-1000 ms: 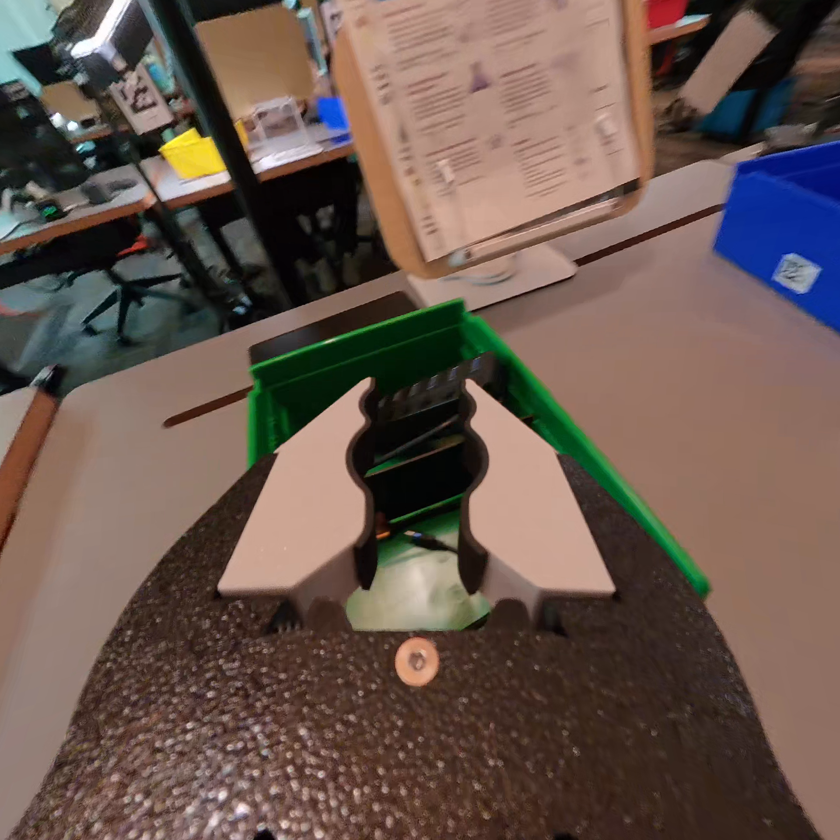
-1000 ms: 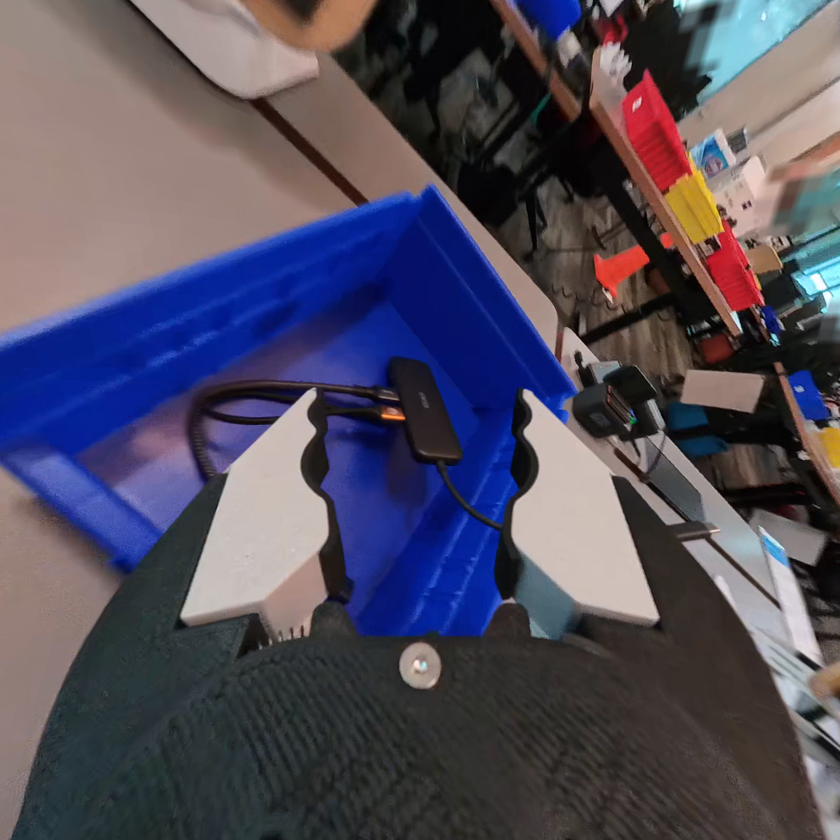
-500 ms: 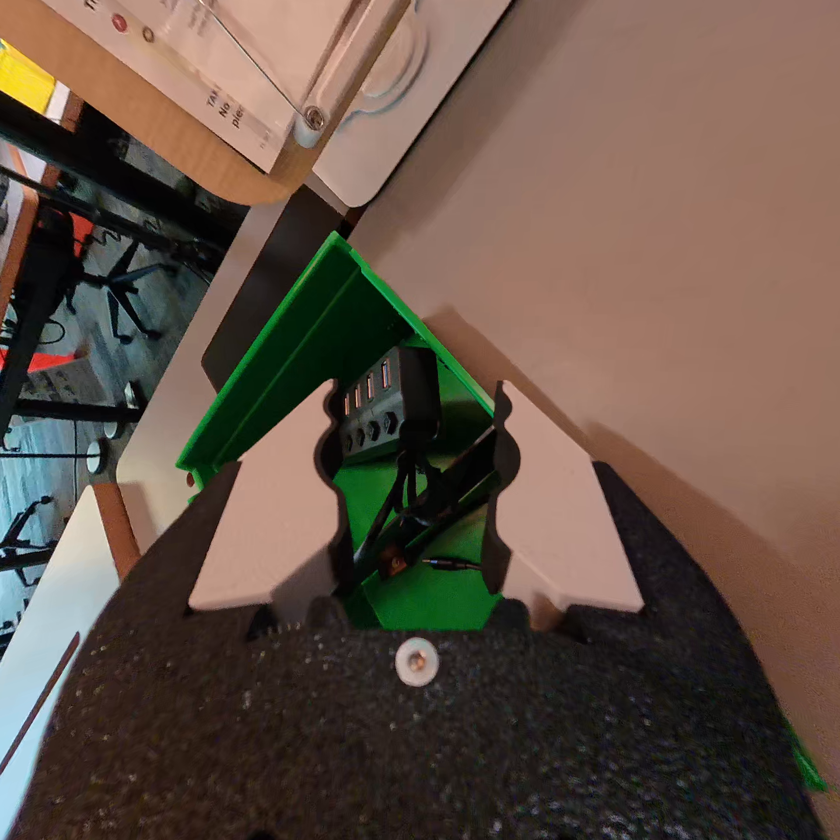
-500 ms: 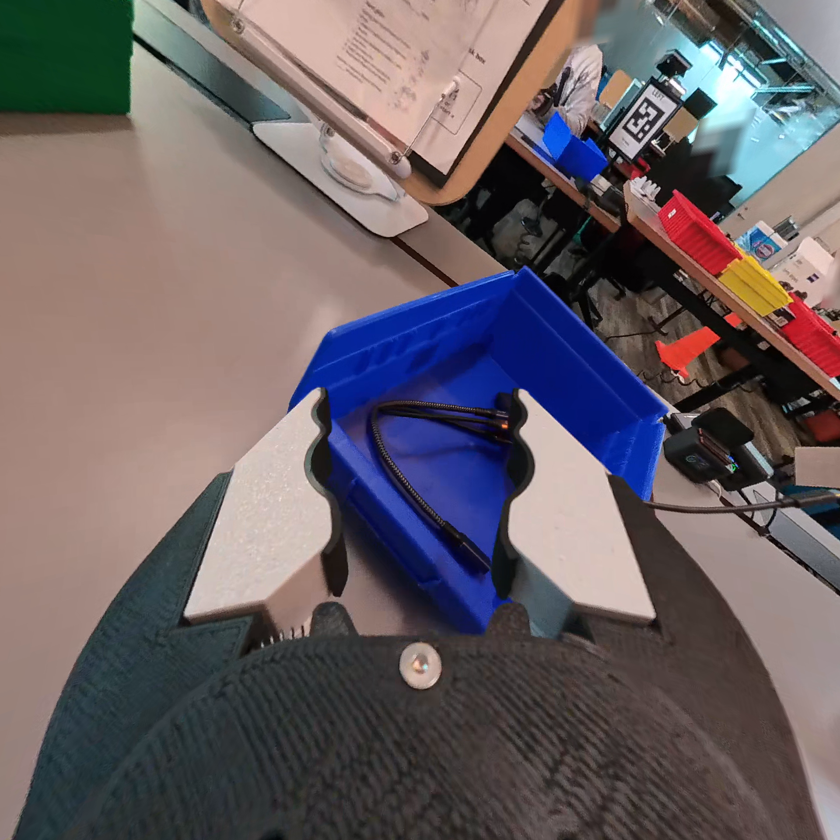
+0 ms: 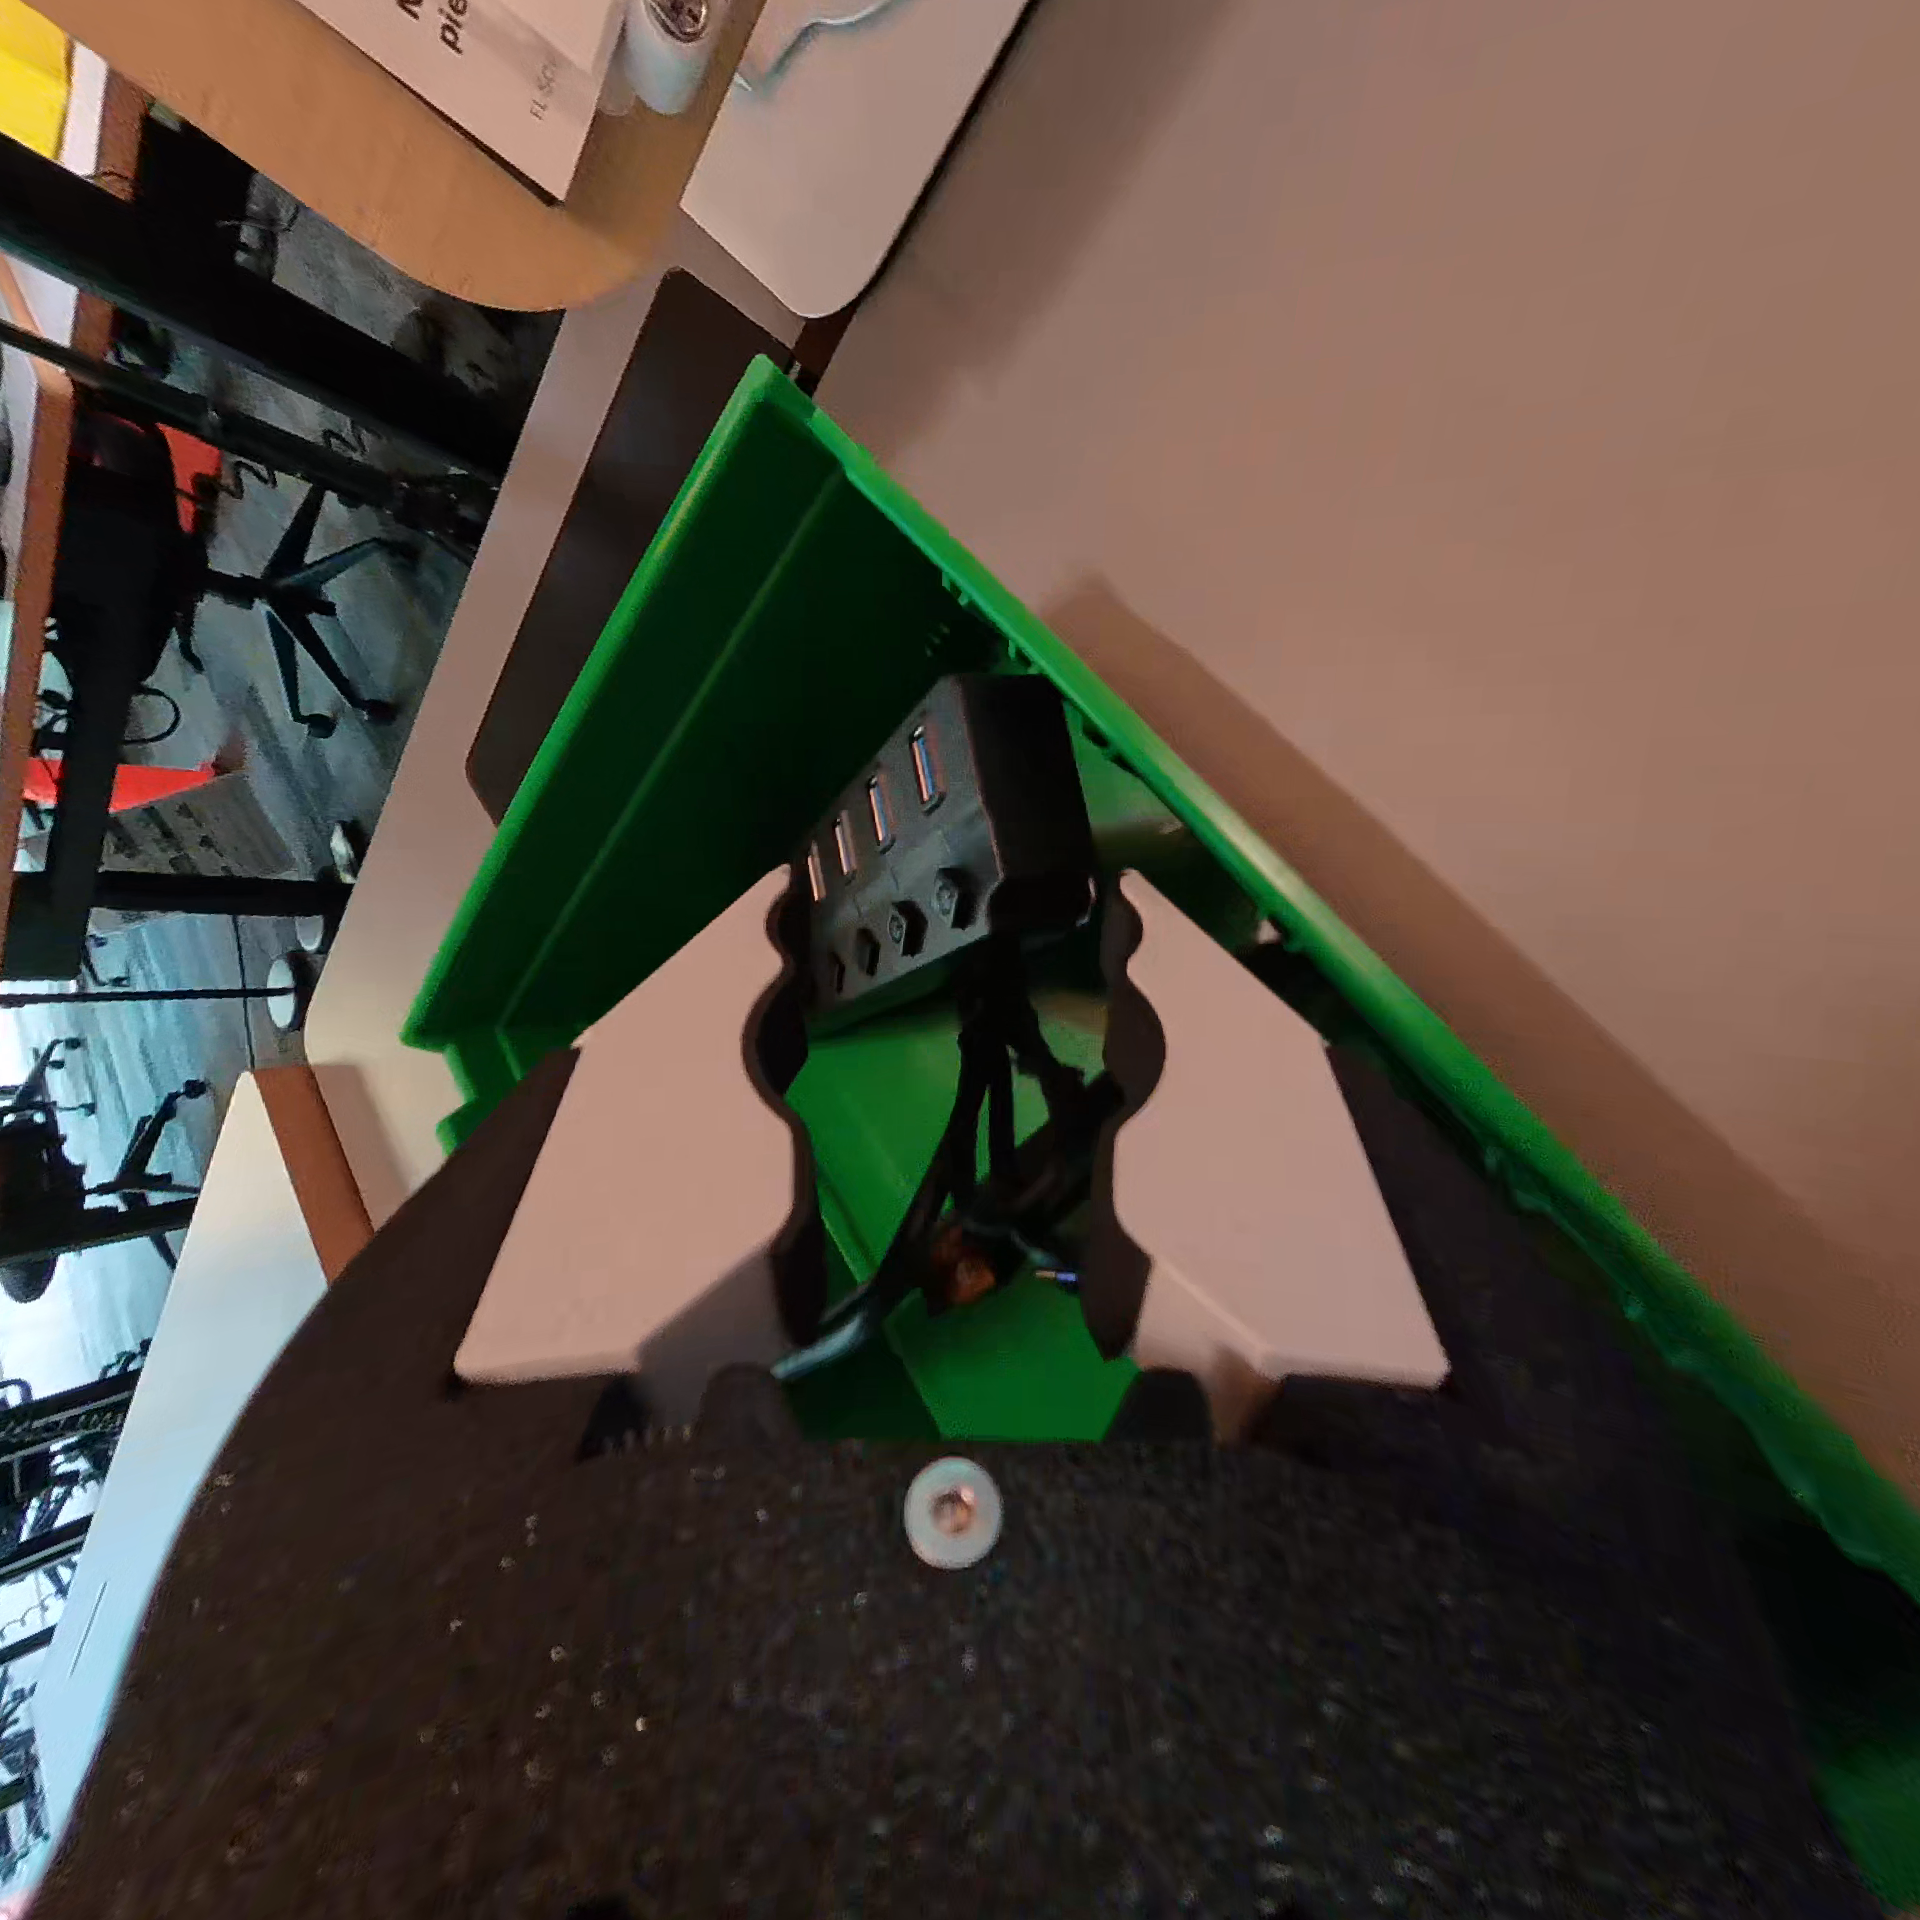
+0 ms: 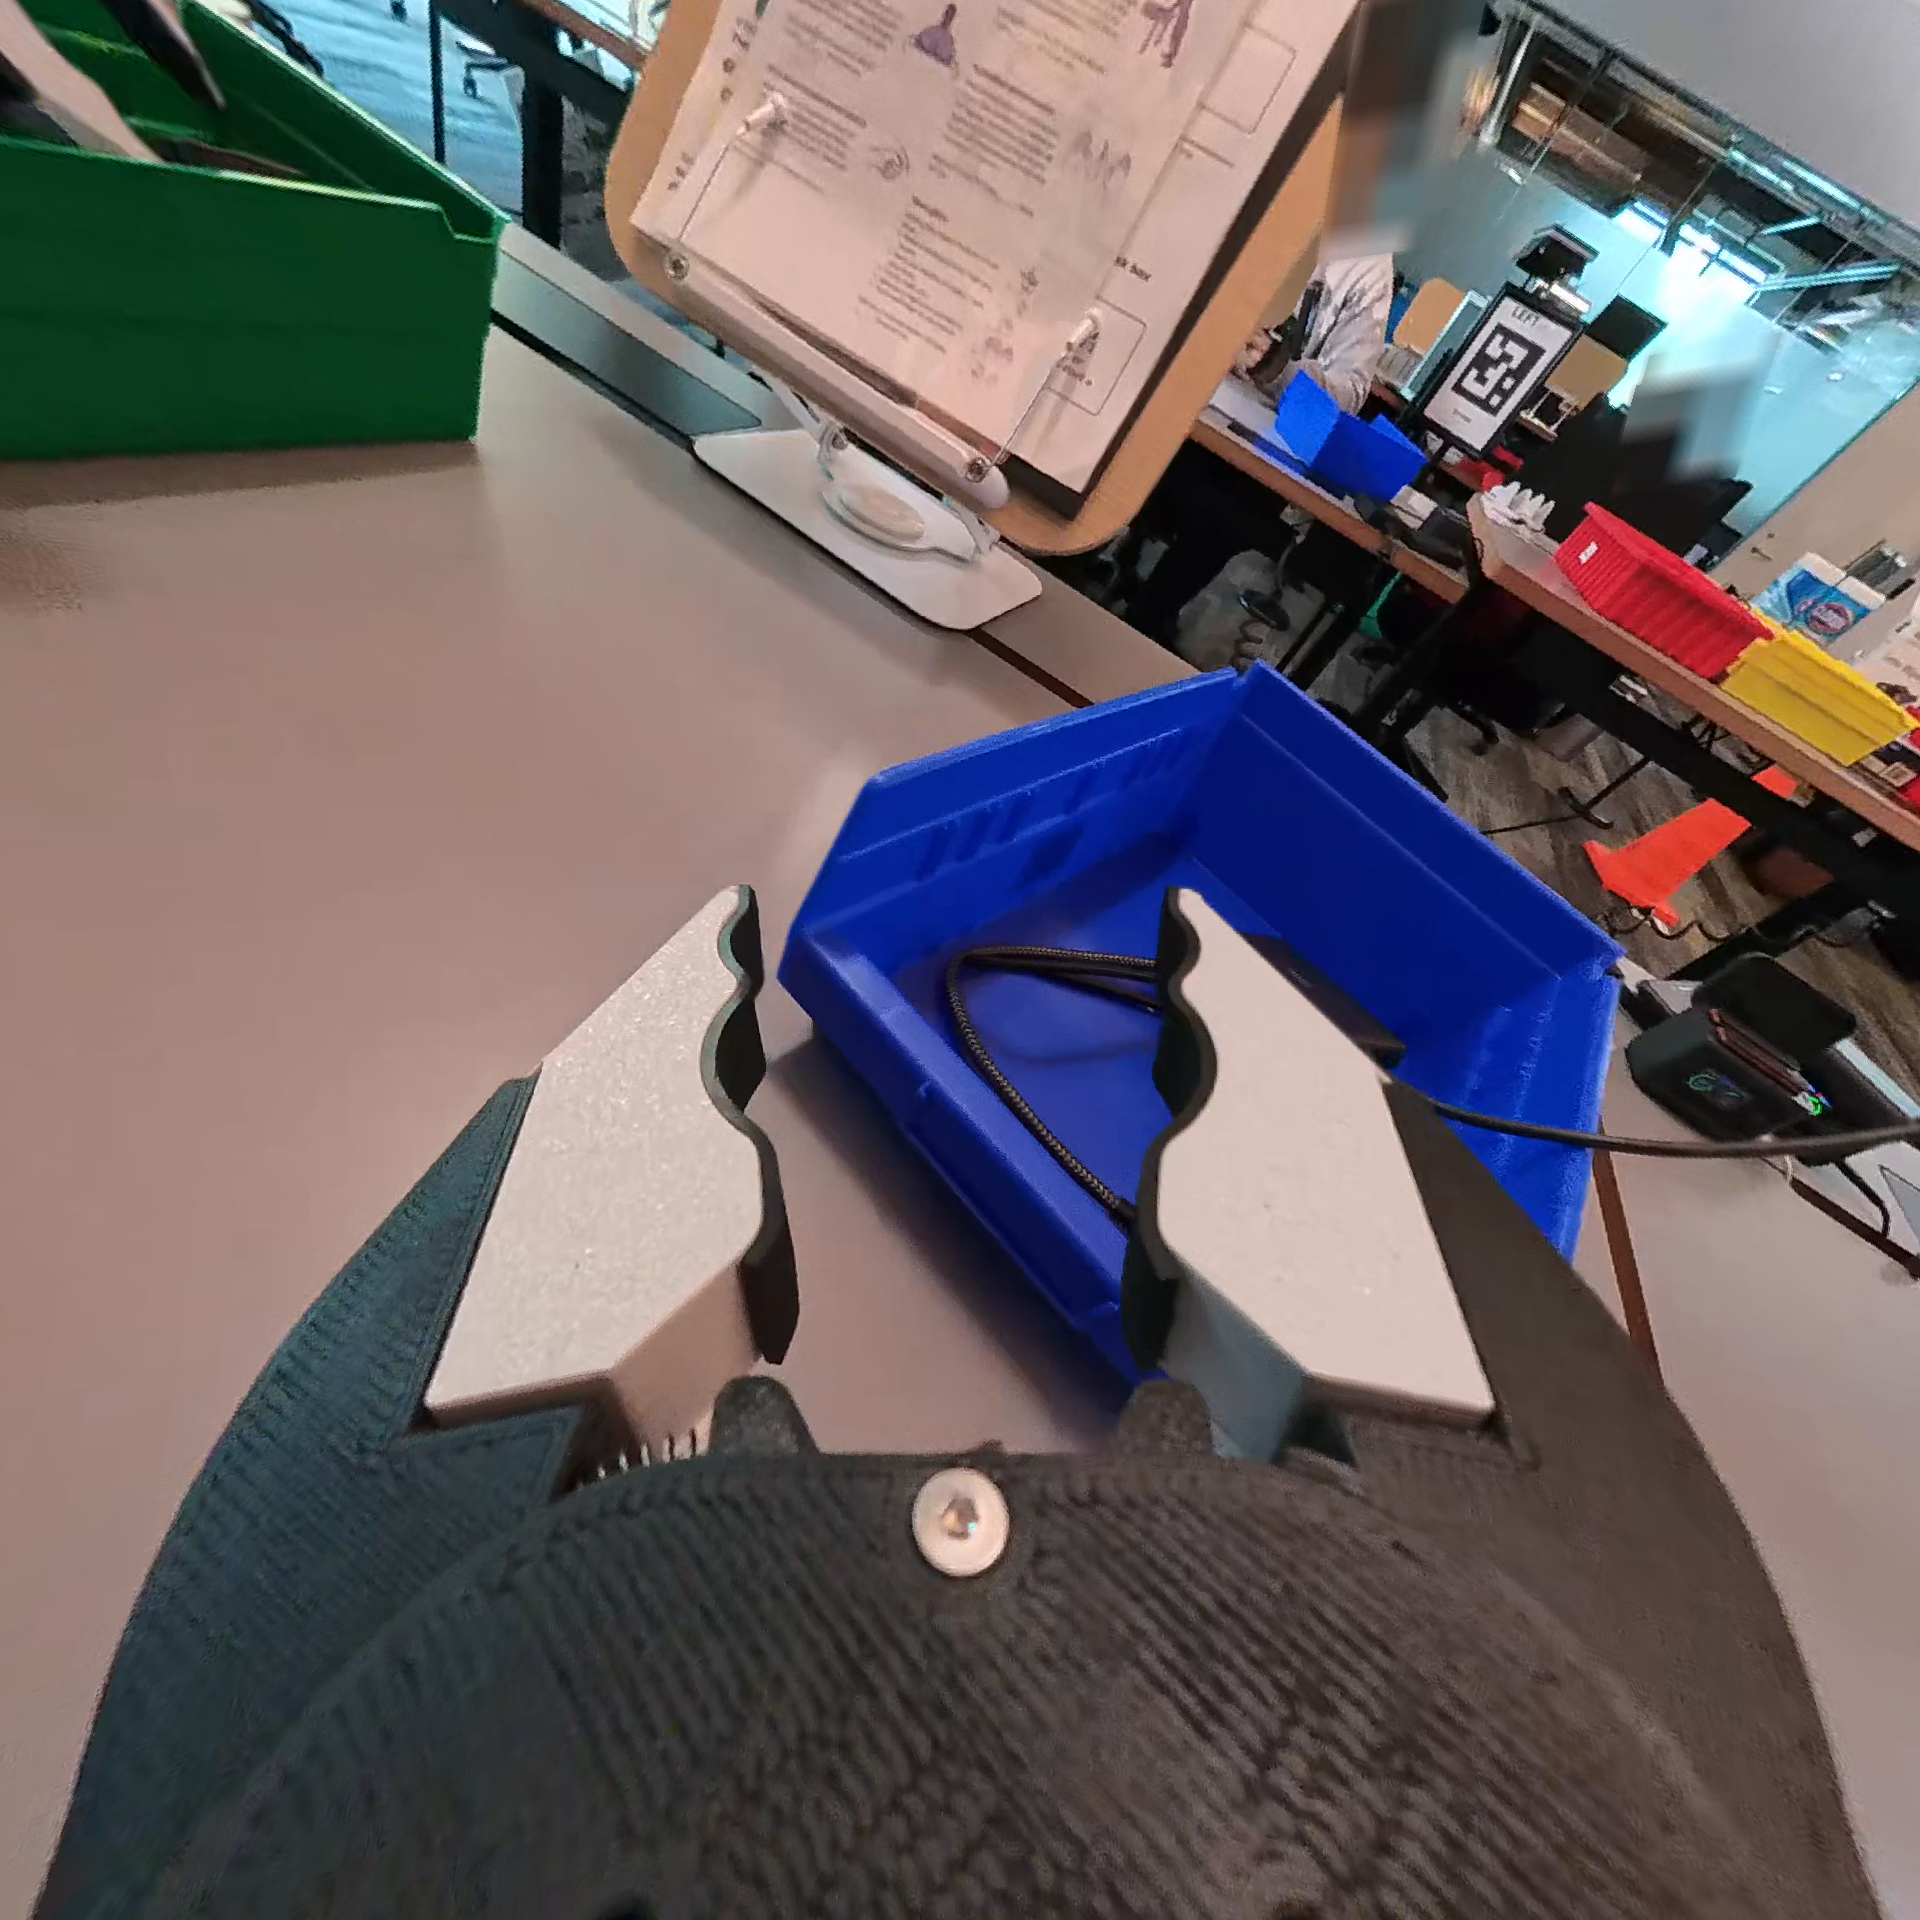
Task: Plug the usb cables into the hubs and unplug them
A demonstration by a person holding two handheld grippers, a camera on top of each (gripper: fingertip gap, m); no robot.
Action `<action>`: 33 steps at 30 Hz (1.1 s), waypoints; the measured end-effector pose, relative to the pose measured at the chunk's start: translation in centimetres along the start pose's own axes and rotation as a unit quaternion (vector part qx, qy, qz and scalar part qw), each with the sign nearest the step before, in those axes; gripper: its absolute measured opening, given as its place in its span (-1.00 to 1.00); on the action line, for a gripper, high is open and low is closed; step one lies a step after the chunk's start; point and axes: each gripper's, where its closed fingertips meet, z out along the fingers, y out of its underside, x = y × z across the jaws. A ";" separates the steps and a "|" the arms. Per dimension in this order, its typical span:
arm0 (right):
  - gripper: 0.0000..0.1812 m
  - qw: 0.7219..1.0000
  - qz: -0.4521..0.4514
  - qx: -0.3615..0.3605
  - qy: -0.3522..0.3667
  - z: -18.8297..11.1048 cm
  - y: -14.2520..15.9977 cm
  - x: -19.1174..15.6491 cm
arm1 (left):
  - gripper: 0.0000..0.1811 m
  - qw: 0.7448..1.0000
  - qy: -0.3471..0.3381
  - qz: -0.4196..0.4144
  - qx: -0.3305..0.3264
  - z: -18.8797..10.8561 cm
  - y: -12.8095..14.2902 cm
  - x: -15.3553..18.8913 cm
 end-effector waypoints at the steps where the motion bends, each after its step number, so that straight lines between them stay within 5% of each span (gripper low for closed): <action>1: -0.17 1.000 -0.007 -0.007 -0.001 0.1 0.1 -0.2 | -0.47 1.000 -0.007 -0.003 0.002 0.5 -0.1 0.1; 3: -0.16 1.000 -0.017 -0.014 0.007 0.0 0.3 -0.2 | -0.66 1.000 -0.017 -0.012 0.024 1.0 -0.7 0.3; 8: -0.20 1.000 0.013 0.009 0.006 -0.3 -0.5 -0.8 | -0.70 0.990 -0.108 -0.020 0.091 -0.7 -1.4 -1.4; 13: -0.22 0.999 0.000 0.043 0.019 0.0 -2.9 -2.5 | -0.70 0.940 -0.180 -0.092 0.274 -10.8 -3.6 -4.0; 18: -0.20 0.993 -0.037 0.112 0.010 1.7 -8.5 -7.7 | -0.73 0.847 -0.108 -0.164 0.494 -23.5 -6.1 -3.5; 21: -0.13 0.982 -0.078 0.170 0.015 2.7 -13.1 -11.9 | -0.75 0.799 -0.041 -0.173 0.574 -28.4 -6.7 -1.8; 26: -0.04 0.966 -0.127 0.224 0.005 5.2 -18.4 -18.8 | -0.77 0.771 0.003 -0.170 0.614 -31.5 -6.7 -0.7; 33: 0.16 0.956 0.038 0.279 -0.083 8.3 -24.0 -24.1 | -0.78 0.772 0.042 -0.107 0.626 -32.6 -10.0 4.2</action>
